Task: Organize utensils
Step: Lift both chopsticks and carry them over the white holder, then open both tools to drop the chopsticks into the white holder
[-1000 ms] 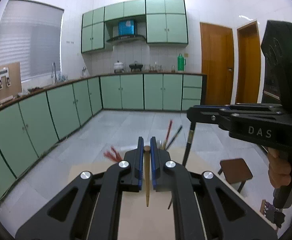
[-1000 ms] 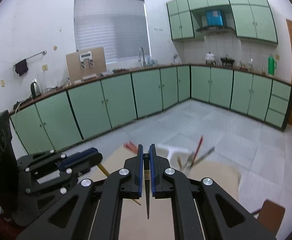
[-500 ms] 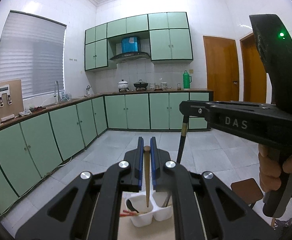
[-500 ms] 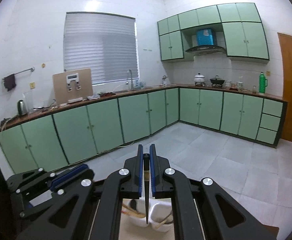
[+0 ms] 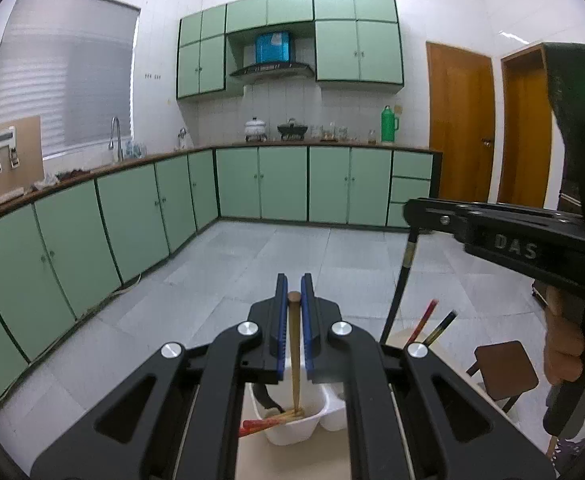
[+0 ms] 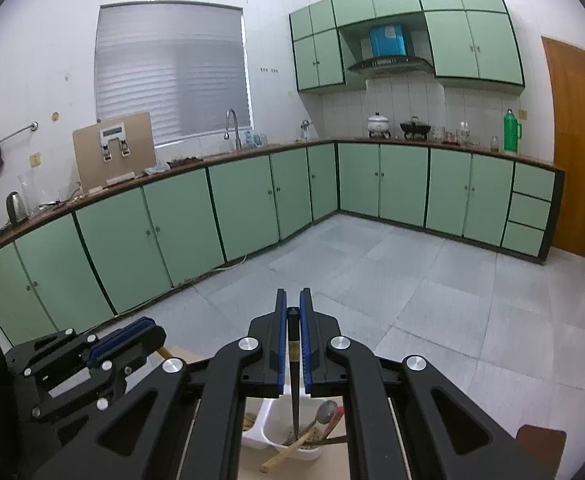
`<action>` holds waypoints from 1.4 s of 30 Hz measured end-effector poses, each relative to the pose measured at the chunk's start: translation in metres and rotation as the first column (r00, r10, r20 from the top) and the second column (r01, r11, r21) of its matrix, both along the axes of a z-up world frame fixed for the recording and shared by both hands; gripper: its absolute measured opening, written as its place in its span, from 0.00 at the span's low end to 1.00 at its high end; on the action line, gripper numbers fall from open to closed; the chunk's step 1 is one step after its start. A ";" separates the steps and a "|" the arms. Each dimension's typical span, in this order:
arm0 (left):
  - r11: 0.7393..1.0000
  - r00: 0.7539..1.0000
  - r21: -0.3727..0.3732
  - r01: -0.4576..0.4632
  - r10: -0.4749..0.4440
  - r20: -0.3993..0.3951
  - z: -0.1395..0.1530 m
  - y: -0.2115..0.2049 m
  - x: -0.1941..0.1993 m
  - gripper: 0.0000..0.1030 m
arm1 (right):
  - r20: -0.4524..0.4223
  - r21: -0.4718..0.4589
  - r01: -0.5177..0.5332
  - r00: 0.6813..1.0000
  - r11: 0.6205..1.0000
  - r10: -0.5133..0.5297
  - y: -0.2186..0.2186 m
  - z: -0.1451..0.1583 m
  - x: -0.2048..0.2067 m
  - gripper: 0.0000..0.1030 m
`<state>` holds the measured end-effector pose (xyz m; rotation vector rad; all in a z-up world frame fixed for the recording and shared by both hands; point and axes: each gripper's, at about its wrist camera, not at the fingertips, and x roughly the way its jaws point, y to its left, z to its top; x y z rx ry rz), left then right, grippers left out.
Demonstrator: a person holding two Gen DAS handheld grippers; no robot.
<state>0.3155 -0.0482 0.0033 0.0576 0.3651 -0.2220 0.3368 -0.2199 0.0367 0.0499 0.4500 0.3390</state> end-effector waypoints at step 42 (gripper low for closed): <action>0.998 0.999 -0.041 -0.037 0.035 -0.039 -0.017 0.035 -0.112 0.80 | 0.004 0.123 0.106 0.994 0.987 -0.107 -0.067 -0.040 -0.144 0.89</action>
